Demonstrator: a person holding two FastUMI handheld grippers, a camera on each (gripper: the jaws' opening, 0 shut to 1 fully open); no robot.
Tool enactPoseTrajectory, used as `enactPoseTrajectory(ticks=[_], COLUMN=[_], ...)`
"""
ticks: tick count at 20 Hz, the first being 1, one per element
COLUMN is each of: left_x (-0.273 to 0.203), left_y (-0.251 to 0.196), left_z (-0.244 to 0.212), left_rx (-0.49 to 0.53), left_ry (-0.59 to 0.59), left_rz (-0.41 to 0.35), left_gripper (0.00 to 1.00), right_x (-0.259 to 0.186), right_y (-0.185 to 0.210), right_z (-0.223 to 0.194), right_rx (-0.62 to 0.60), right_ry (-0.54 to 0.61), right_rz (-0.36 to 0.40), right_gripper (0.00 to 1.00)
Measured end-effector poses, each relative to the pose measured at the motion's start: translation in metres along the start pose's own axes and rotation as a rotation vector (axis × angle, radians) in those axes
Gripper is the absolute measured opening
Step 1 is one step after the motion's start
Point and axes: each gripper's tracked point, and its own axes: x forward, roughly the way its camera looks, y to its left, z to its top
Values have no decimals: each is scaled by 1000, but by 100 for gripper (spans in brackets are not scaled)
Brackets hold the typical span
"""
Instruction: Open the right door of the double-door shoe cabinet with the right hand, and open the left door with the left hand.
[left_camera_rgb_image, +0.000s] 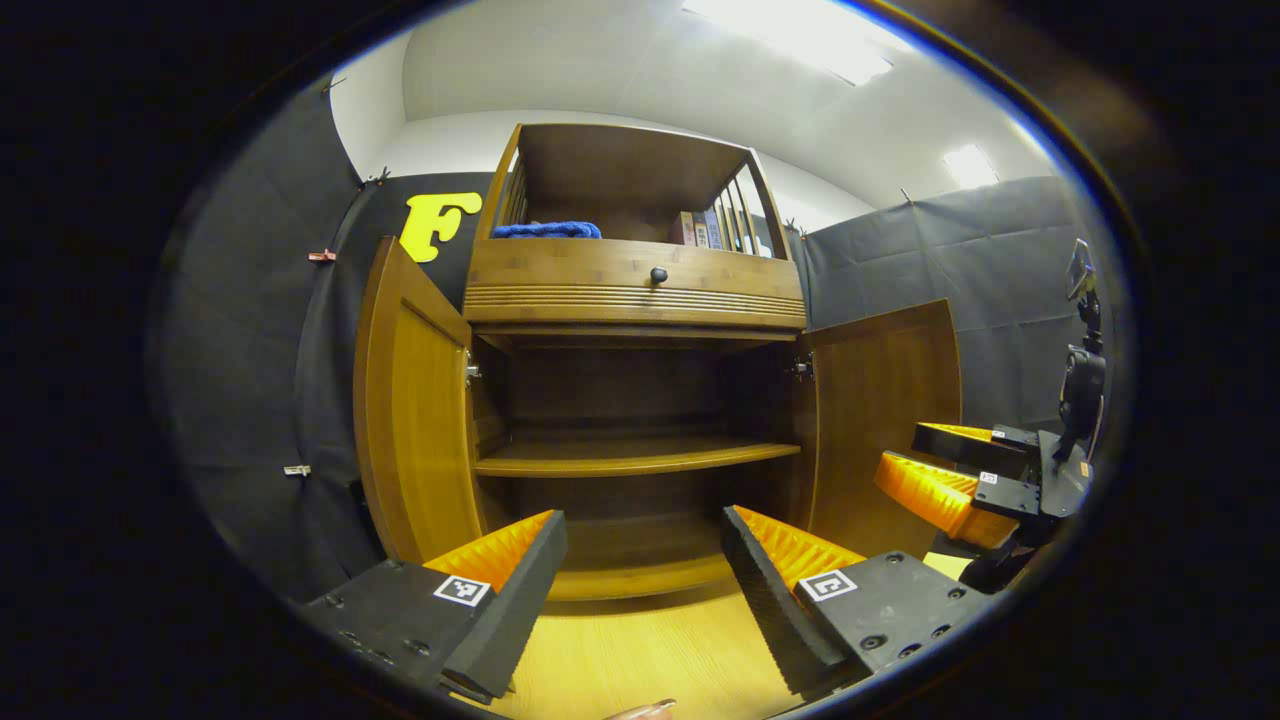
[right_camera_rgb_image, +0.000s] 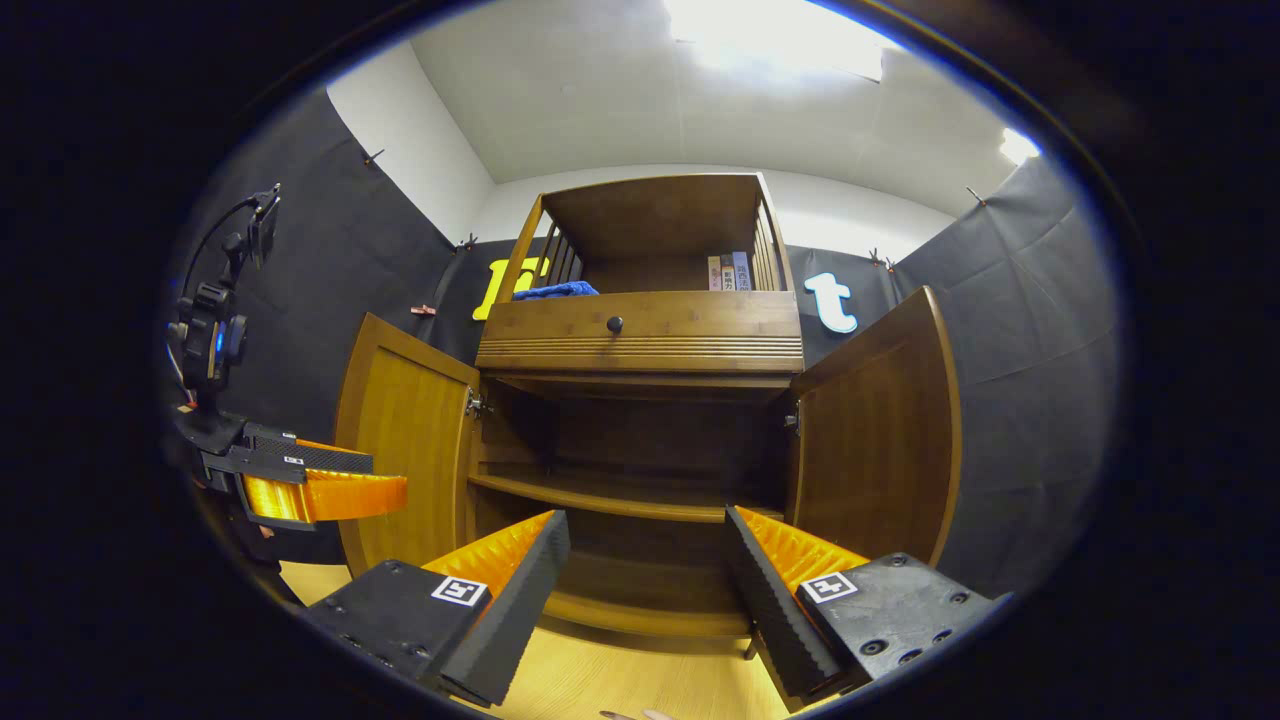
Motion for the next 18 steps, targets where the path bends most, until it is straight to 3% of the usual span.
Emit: enactPoseTrajectory(ticks=[3,4,8,18], left_x=[-2,-3,-5,-4], left_y=[1,4,3,-7], left_z=[5,6,8,6], left_rx=[-19,-21,-26,4], left_ry=[-22,-26,-33,-22], left_rz=[6,11,15,6], left_gripper=[99,94,99,96], right_x=[-3,-2,-5,-10], right_y=[-1,-1,-1,-5], right_z=[3,3,8,16], right_rx=[2,3,7,4], right_ry=[-5,-9,-25,-33], right_rz=[0,-2,-2,-11], right_gripper=[98,98,98,98])
